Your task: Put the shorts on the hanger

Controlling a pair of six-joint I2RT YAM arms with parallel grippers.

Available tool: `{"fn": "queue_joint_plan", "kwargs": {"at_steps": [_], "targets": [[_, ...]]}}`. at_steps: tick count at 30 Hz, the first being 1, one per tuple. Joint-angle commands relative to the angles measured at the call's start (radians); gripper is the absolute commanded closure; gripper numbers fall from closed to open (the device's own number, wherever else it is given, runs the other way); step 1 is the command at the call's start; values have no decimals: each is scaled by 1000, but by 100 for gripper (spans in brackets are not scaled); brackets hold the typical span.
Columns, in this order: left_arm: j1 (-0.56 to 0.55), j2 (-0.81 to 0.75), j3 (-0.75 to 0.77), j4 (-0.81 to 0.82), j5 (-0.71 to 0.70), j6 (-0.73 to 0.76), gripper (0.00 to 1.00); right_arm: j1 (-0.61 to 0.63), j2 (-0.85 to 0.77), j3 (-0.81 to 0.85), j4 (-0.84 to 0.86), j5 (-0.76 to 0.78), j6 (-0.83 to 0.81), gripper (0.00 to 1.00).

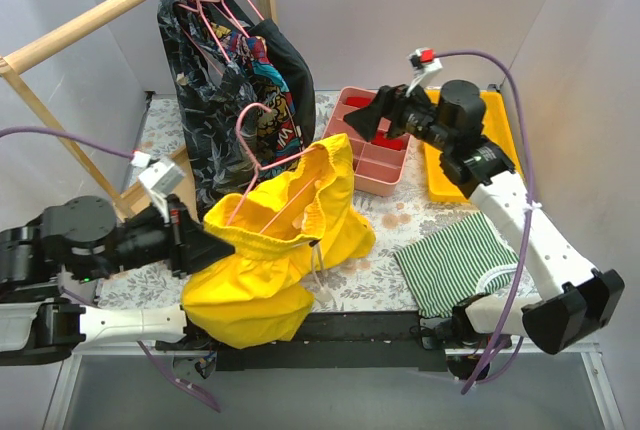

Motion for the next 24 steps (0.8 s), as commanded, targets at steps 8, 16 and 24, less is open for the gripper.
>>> {"fn": "queue_joint_plan", "kwargs": {"at_steps": [8, 16, 24], "targets": [[53, -86, 61, -14, 74, 6, 100, 32, 115, 2, 158, 146, 31, 2], [98, -121, 135, -8, 31, 23, 100, 255, 198, -146, 306, 91, 36, 4], [153, -132, 225, -73, -61, 32, 100, 337, 164, -391, 528, 42, 174, 4]]}}
